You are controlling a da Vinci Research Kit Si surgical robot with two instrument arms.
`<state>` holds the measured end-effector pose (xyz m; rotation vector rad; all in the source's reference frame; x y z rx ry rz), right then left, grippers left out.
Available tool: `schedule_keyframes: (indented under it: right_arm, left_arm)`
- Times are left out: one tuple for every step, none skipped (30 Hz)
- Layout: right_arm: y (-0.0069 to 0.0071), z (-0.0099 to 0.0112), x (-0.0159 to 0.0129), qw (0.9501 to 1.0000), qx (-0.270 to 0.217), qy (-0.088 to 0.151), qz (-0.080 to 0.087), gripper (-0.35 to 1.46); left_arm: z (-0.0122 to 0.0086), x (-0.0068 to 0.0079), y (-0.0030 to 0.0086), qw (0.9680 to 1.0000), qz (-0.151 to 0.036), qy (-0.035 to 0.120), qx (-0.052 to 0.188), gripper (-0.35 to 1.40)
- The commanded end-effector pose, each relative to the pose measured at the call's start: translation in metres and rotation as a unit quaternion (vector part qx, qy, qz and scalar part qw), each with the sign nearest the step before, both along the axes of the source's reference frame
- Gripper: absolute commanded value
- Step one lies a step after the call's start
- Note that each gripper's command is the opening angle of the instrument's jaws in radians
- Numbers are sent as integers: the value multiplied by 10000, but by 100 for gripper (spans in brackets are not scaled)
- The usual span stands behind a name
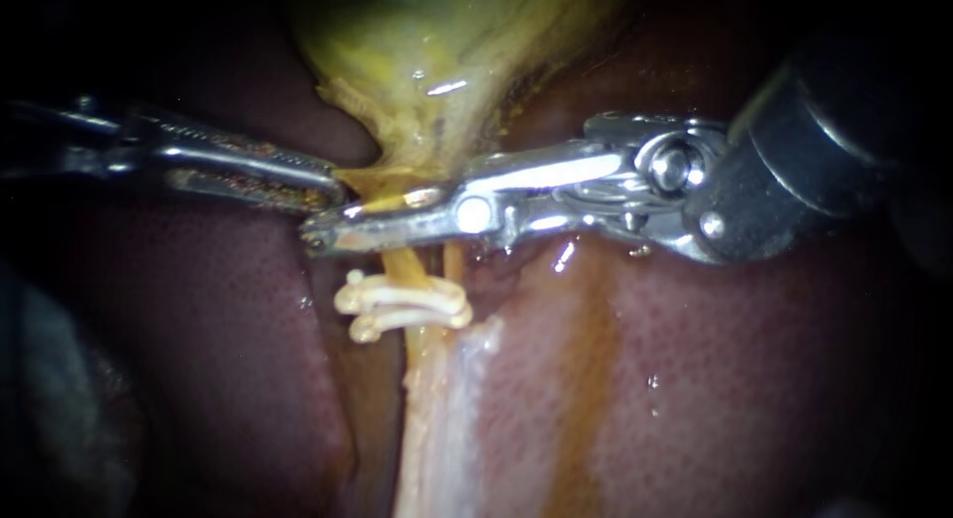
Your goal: Clipping third clip left tube
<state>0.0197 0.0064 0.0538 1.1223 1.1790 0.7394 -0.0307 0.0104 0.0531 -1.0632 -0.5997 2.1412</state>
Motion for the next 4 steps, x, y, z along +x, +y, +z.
schedule_keyframes:
  right_arm:
    - [0, 1, 0, 10000, -5, -1, 2, -35]
    - [0, 2, 0, 10000, -5, -1, 2, -35]
    - [0, 2, 0, 10000, -6, -2, 2, -35]
    - [0, 3, 0, 10000, -7, -2, 2, -35]
  left_arm:
    - [0, 0, 0, 10000, -1, 0, 0, -35]
    - [0, 0, 0, 10000, -1, 0, 0, -35]
    - [0, 0, 0, 10000, -1, 0, 0, -35]
    - [0, 0, 0, 10000, -1, 0, 0, -35]
